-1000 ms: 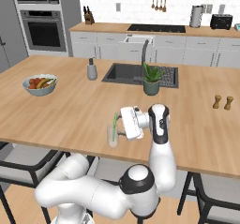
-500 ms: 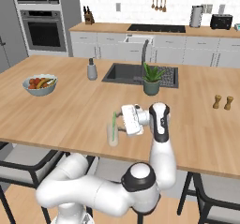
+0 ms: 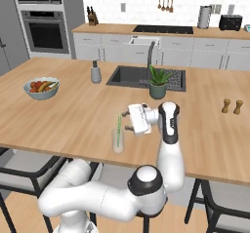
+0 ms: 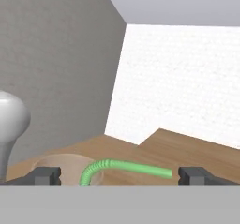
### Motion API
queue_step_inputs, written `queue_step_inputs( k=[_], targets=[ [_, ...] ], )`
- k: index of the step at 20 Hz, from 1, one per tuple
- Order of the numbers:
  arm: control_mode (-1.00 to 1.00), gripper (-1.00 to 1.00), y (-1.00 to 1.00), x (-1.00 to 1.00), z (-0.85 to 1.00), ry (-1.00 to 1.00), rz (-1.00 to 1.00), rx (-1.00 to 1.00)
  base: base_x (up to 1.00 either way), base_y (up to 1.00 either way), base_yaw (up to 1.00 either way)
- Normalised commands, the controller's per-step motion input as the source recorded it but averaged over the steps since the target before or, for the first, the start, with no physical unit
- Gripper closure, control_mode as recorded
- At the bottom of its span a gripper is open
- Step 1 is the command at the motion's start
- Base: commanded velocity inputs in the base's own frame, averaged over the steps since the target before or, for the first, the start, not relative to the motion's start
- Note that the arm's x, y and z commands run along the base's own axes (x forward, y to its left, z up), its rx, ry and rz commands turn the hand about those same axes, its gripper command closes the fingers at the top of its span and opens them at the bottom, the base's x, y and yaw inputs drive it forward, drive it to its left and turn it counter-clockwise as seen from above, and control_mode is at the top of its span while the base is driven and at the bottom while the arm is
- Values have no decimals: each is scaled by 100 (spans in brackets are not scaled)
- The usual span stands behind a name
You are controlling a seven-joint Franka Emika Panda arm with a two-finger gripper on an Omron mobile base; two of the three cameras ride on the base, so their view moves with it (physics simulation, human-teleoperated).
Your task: Take a straw from the drawer in front and place it inside the glass cup on the dining counter.
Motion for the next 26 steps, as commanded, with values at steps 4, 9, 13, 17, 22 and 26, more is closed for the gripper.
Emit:
queue_step_inputs(
  k=[4, 9, 13, 17, 22, 26],
  targets=[
    [-100, -100, 0, -17, 43, -1, -2, 0, 0, 0, 0],
    [-100, -100, 12, -33, 65, 0, -10, -1, 0, 0, 0],
    [-100, -100, 22, -41, 70, 0, -12, -2, 0, 0, 0],
    [-100, -100, 34, -41, 70, 0, -10, -6, 0, 0, 0],
    [-100, -100, 45, -35, 45, 0, -9, -10, 0, 0, 0],
    [-100, -100, 66, -13, 14, 0, -7, -14, 0, 0, 0]
  ],
)
